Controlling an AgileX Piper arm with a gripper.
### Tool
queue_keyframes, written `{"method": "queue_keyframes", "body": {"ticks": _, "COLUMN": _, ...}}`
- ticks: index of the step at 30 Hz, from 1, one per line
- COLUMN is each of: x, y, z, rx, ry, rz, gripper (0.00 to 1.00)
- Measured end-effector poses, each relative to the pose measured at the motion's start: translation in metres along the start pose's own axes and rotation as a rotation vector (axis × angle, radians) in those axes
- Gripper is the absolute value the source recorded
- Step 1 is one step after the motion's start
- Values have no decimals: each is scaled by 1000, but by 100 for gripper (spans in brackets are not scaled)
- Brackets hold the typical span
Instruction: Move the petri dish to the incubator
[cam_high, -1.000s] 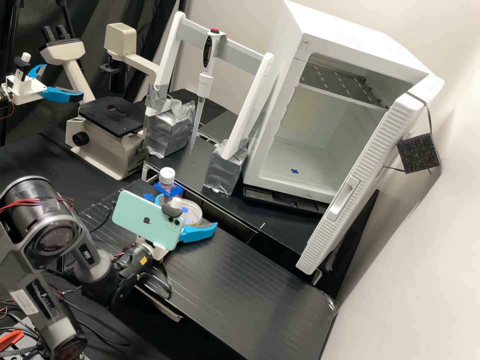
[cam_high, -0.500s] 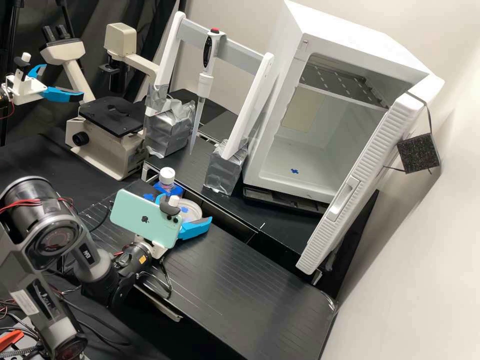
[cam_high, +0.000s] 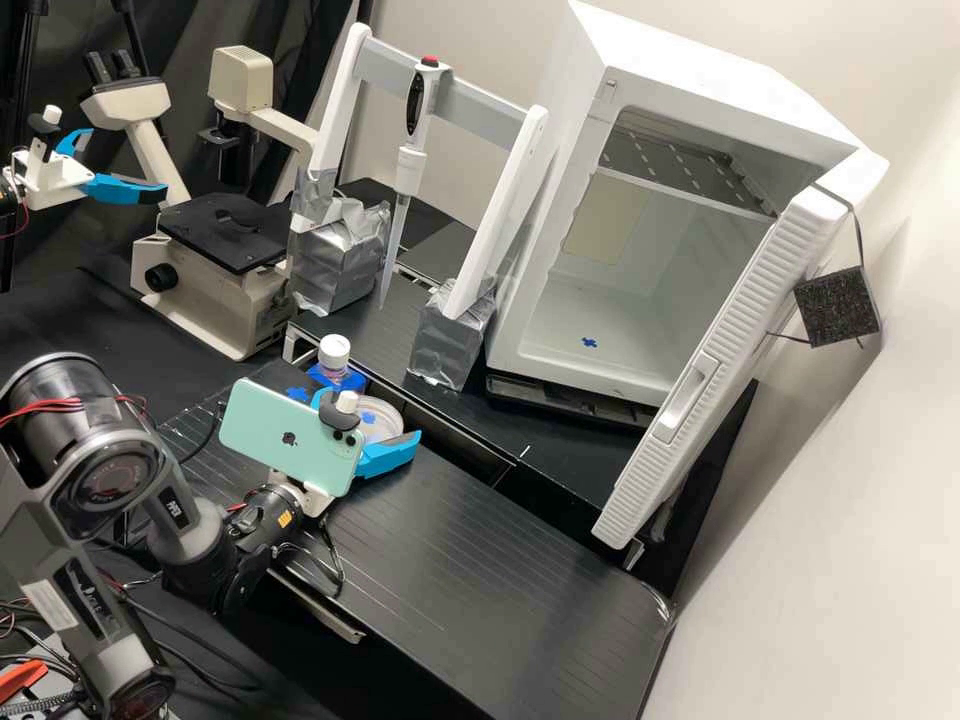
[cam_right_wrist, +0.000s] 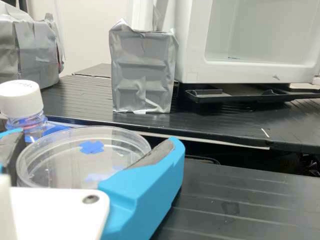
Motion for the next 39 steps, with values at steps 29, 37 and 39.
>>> {"method": "queue_keyframes", "body": {"ticks": 29, "x": -26, "y": 34, "z": 12, "rx": 135, "ry": -50, "rz": 119, "gripper": 0}}
{"method": "queue_keyframes", "body": {"ticks": 37, "x": -2, "y": 46, "z": 26, "rx": 93, "ry": -80, "rz": 138, "gripper": 0}}
{"method": "queue_keyframes", "body": {"ticks": 39, "x": 8, "y": 54, "z": 32, "rx": 102, "ry": -95, "rz": 168, "gripper": 0}}
